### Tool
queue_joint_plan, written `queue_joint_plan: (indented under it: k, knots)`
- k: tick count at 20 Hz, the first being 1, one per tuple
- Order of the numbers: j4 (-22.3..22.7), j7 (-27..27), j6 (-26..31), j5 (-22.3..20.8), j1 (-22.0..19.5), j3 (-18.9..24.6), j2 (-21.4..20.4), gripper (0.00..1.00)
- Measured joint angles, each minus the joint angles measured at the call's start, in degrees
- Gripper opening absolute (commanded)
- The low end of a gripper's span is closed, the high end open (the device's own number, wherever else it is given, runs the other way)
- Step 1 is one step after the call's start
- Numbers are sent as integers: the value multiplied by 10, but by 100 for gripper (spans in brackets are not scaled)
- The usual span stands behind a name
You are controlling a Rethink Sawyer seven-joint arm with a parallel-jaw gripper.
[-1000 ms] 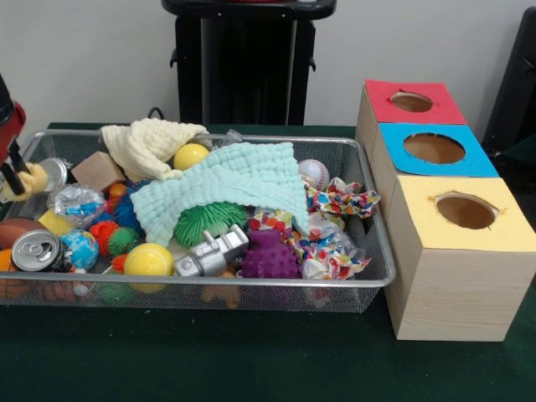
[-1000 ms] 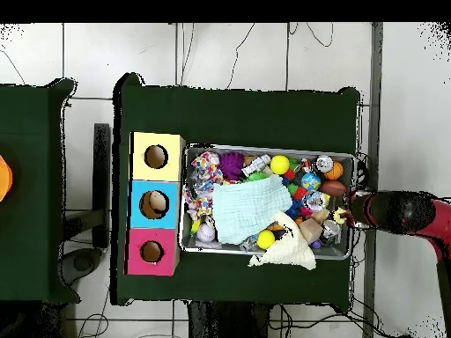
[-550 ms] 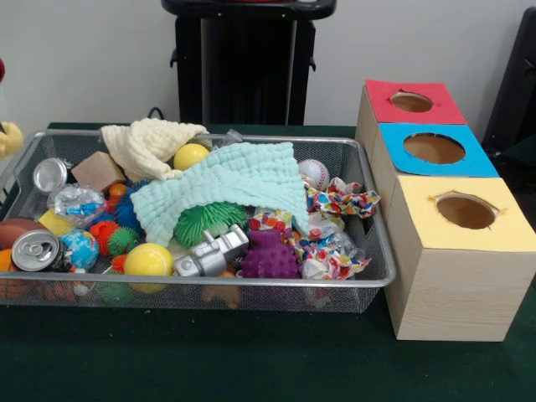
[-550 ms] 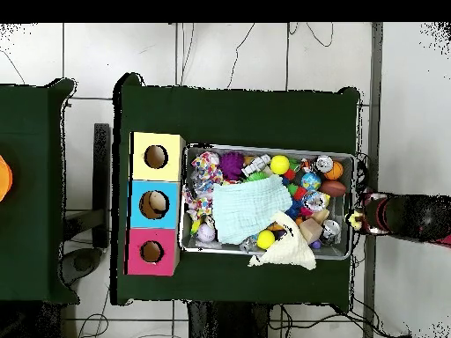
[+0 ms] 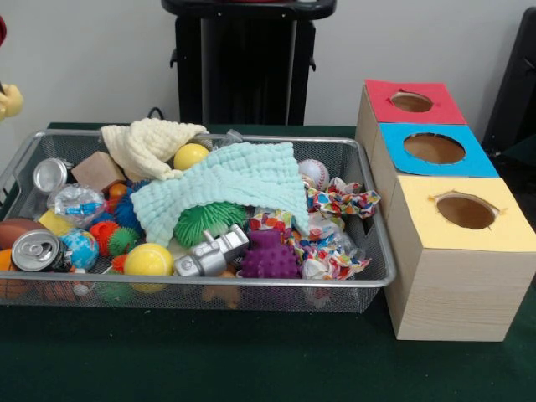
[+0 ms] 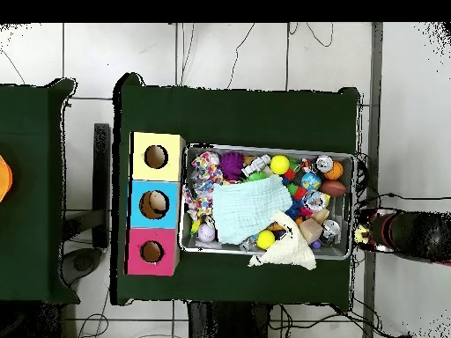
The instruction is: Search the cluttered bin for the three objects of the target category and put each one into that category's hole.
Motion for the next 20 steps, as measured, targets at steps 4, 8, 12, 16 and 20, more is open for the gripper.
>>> queue_joint_plan:
  k: [4, 8, 12, 16, 20]
  knots:
    - [45, 3, -24, 23, -6, -19, -27, 0]
    - [85, 21, -54, 52, -7, -46, -52, 0]
    - [123, 58, -89, 83, -5, -76, -74, 0]
    - [168, 105, -125, 122, -1, -108, -104, 0]
    - [219, 153, -152, 163, 20, -146, -146, 0]
